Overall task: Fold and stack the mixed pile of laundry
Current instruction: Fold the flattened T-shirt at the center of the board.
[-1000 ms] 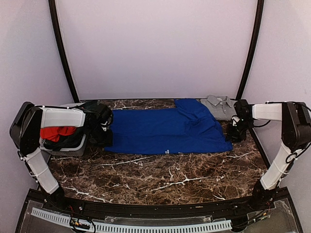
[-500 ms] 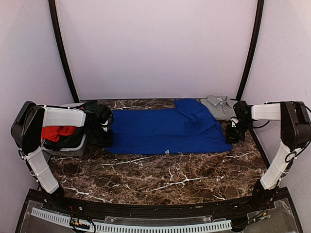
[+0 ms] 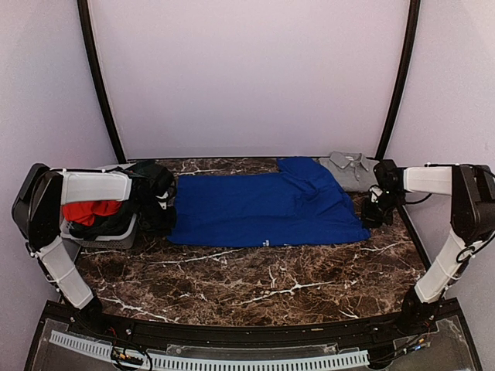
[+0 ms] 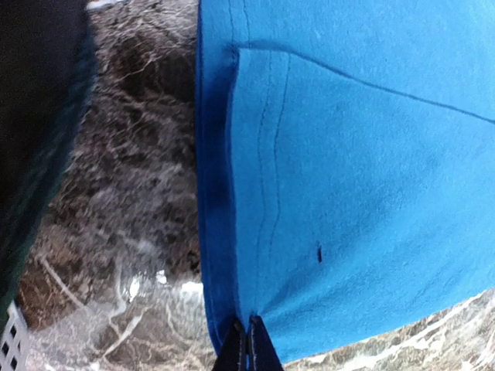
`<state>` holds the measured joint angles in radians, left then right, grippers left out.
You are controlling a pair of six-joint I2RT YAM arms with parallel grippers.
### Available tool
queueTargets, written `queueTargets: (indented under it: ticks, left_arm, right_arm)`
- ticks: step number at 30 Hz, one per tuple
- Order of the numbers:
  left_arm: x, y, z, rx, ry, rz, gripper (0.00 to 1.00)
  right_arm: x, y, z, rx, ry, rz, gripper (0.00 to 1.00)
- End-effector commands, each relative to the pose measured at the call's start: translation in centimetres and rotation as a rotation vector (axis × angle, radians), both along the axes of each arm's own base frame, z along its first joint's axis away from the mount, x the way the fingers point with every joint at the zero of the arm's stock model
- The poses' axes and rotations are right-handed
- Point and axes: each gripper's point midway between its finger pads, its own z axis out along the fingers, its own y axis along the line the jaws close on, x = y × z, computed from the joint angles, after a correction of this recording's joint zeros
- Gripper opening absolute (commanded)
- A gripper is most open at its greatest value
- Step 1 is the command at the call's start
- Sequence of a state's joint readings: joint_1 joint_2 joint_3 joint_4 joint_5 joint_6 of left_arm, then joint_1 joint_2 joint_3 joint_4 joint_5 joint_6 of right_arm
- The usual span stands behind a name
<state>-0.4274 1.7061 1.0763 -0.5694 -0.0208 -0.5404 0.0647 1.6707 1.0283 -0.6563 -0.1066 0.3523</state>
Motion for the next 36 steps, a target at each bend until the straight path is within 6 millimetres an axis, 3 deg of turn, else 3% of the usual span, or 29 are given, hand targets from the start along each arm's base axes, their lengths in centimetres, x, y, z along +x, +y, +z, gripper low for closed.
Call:
queueTargets:
  ticks: [1, 5, 11, 16, 17, 18, 22, 23, 25, 28, 31, 36]
  left_arm:
    - [-2.4, 1.7, 0.5, 0.041, 0.053, 0.036, 0.0]
    - [-3.3, 2.1, -0.2, 0.037, 0.068, 0.054, 0.0]
    - [-5.2, 2.4, -2.8, 0.049, 0.158, 0.049, 0.0]
    - [-6.3, 2.7, -3.5, 0.059, 0.19, 0.045, 0.02]
    - [-6.4, 2.8, -3.0, 0.055, 0.183, 0.044, 0.08]
    - [-6.4, 2.8, -2.7, 0.054, 0.177, 0.044, 0.12]
    - [-5.4, 2.8, 1.5, 0.029, 0.061, 0.037, 0.38]
    - [-4.7, 2.7, 3.5, 0.016, -0.001, 0.031, 0.47]
    - [-3.5, 2.0, 5.9, -0.029, -0.092, 0.004, 0.56]
    - [-1.7, -0.2, 7.9, -0.131, -0.18, -0.055, 0.58]
    - [-0.8, -2.4, 7.5, -0.211, -0.173, -0.108, 0.56]
    - [0.8, -5.1, 4.4, -0.262, -0.122, -0.126, 0.47]
  right_arm:
    - [-1.0, -1.2, 0.4, -0.064, 0.008, -0.022, 0.0]
    - [-1.0, -1.4, 0.0, -0.076, 0.019, -0.019, 0.0]
    - [-1.7, -1.4, -0.9, -0.146, 0.066, 0.01, 0.0]
    - [-3.0, -0.6, -0.2, -0.19, 0.085, 0.042, 0.0]
    - [-3.0, -0.4, 0.3, -0.19, 0.079, 0.043, 0.04]
    - [-3.0, -0.1, 0.8, -0.181, 0.071, 0.047, 0.13]
    - [-1.9, 0.1, 4.3, -0.167, -0.008, 0.049, 0.48]
    - [-1.4, 0.2, 5.5, -0.165, -0.045, 0.054, 0.51]
    - [0.2, 1.2, 7.7, -0.12, -0.131, 0.077, 0.57]
    - [2.4, 4.1, 9.3, 0.019, -0.218, 0.157, 0.57]
    - [3.8, 6.6, 8.6, 0.139, -0.229, 0.21, 0.54]
    - [4.1, 8.7, 4.4, 0.198, -0.14, 0.243, 0.5]
